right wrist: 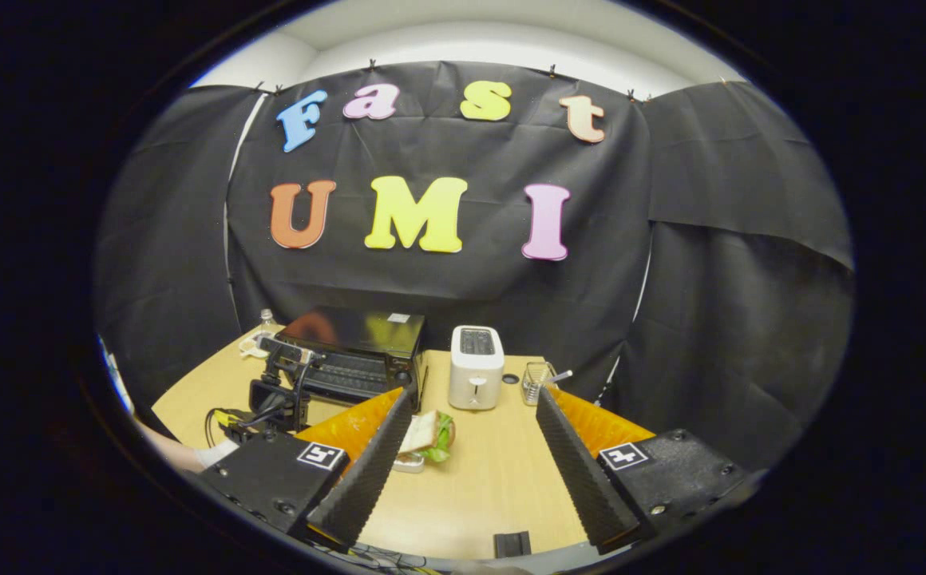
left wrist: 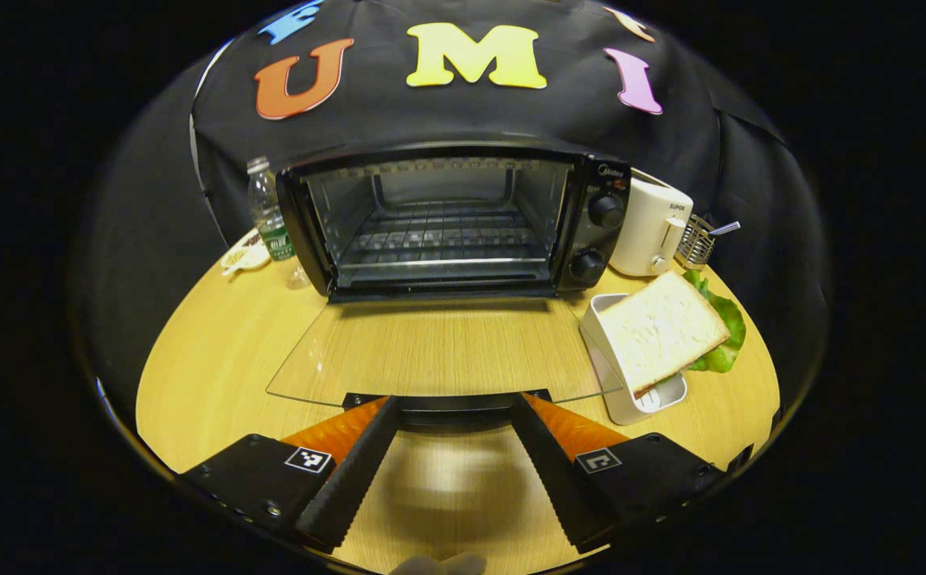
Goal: Open the electric oven with the left hand, put the food in, and close the electric oven.
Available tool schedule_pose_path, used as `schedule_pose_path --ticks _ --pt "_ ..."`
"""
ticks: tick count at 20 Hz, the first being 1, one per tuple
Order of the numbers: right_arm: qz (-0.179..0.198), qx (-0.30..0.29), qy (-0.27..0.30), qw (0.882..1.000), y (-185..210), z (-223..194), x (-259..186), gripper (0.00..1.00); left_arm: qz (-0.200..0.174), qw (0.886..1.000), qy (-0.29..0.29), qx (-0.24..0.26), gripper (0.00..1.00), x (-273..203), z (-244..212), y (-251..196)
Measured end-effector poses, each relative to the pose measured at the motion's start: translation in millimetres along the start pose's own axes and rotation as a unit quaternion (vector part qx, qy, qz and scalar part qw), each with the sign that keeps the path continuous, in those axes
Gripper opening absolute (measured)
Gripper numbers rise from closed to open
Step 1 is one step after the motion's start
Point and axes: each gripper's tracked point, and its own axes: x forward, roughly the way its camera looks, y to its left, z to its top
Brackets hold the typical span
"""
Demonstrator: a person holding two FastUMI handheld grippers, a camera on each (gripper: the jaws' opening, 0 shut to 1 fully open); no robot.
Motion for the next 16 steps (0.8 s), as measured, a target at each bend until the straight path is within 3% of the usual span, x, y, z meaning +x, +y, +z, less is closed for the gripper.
schedule_pose_path --ticks 2,8,9,10,11,16 --pt "0.001 0.003 0.002 1.000 -1 -3 -1 1.00 0.000 0.999 0.029 -0.014 0.94 8 -13 2" --pt "-0.005 0.012 0.016 1.000 -10 -17 4 1.00 0.000 1.000 0.018 -0.008 0.94 6 -9 3" --pt "-0.005 0.015 0.019 1.000 -11 -19 6 1.00 -0.002 1.000 0.009 -0.007 0.94 5 -6 2" --pt "-0.006 0.016 0.021 1.000 -13 -23 9 0.94 -0.003 1.000 -0.002 -0.004 0.95 3 -2 1" --pt "-0.006 0.017 0.023 1.000 -15 -25 12 1.00 -0.005 1.000 -0.011 -0.001 0.95 -2 1 2" --pt "-0.001 0.020 0.034 0.999 -22 -44 30 1.00 -0.015 0.997 -0.075 0.008 0.94 -43 26 7"
